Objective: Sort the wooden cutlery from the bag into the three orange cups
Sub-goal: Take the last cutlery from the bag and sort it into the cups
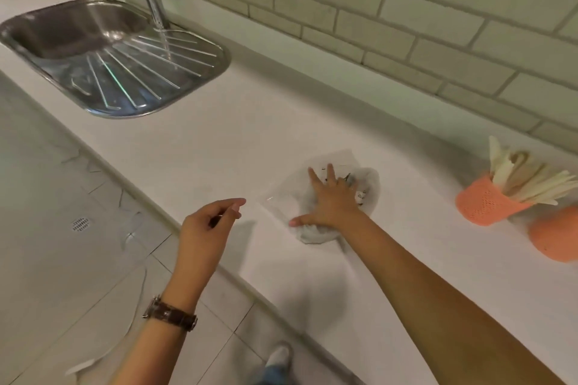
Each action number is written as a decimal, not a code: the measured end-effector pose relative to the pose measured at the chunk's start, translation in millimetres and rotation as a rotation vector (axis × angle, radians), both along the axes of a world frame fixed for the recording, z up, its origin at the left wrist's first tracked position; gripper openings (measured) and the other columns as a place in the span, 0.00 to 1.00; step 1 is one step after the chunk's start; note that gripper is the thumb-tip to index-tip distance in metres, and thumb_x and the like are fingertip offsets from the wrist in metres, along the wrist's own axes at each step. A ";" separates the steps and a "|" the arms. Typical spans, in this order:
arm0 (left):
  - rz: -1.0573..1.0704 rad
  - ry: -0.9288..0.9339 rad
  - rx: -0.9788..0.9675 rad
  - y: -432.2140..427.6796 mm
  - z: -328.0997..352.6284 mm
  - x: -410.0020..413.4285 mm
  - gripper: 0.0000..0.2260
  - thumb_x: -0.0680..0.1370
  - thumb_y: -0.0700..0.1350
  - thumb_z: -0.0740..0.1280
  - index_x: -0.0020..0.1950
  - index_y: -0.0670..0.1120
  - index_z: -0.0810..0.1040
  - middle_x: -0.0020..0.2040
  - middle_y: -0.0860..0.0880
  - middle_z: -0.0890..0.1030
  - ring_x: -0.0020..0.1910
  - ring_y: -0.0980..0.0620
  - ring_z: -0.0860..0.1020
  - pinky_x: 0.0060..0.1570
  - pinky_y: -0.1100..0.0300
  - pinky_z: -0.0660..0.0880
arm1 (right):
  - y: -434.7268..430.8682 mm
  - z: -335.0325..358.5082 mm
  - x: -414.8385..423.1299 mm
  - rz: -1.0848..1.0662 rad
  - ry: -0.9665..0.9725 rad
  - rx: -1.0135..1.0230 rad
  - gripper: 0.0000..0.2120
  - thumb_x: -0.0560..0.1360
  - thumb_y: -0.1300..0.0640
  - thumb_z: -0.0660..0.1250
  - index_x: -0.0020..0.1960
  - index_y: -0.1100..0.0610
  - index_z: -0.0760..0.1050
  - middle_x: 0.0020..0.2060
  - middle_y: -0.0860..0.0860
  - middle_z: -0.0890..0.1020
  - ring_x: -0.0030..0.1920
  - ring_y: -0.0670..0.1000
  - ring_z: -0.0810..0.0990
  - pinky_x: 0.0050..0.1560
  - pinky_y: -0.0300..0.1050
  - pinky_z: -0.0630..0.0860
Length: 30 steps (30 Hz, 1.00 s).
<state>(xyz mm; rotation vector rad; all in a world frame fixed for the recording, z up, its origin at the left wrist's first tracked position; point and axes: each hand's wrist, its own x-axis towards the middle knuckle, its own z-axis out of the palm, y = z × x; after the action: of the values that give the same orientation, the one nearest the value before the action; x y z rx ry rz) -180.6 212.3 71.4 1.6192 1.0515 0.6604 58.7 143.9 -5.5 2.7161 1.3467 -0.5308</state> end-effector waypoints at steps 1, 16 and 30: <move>-0.014 0.008 -0.014 -2.5 -4.5 -1.0 0.09 0.77 0.46 0.65 0.45 0.60 0.81 0.37 0.57 0.82 0.38 0.48 0.73 0.35 0.68 0.70 | -1.4 1.7 1.4 -0.039 -0.023 0.009 0.66 0.49 0.19 0.61 0.75 0.45 0.35 0.76 0.61 0.41 0.74 0.67 0.50 0.70 0.69 0.37; -0.350 -0.058 0.009 -152.2 -14.1 -4.4 0.08 0.77 0.43 0.65 0.47 0.55 0.82 0.37 0.55 0.82 0.44 0.39 0.78 0.35 0.70 0.72 | -236.0 3.2 -67.2 -0.483 0.052 0.164 0.29 0.75 0.48 0.61 0.73 0.47 0.55 0.67 0.56 0.63 0.57 0.60 0.75 0.55 0.54 0.73; -0.730 -0.055 0.033 -489.5 -59.4 -109.0 0.08 0.77 0.40 0.65 0.49 0.52 0.81 0.41 0.51 0.82 0.39 0.68 0.78 0.40 0.79 0.71 | -631.1 -16.3 -280.0 -0.740 0.167 0.536 0.23 0.72 0.70 0.59 0.62 0.51 0.74 0.70 0.55 0.62 0.65 0.60 0.70 0.52 0.38 0.66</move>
<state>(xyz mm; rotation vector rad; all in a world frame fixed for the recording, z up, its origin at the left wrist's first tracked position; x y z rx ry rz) -289.6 -277.2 12.0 1.8392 0.3497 0.2235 -221.3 -487.1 -21.9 3.6799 0.4830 -0.4837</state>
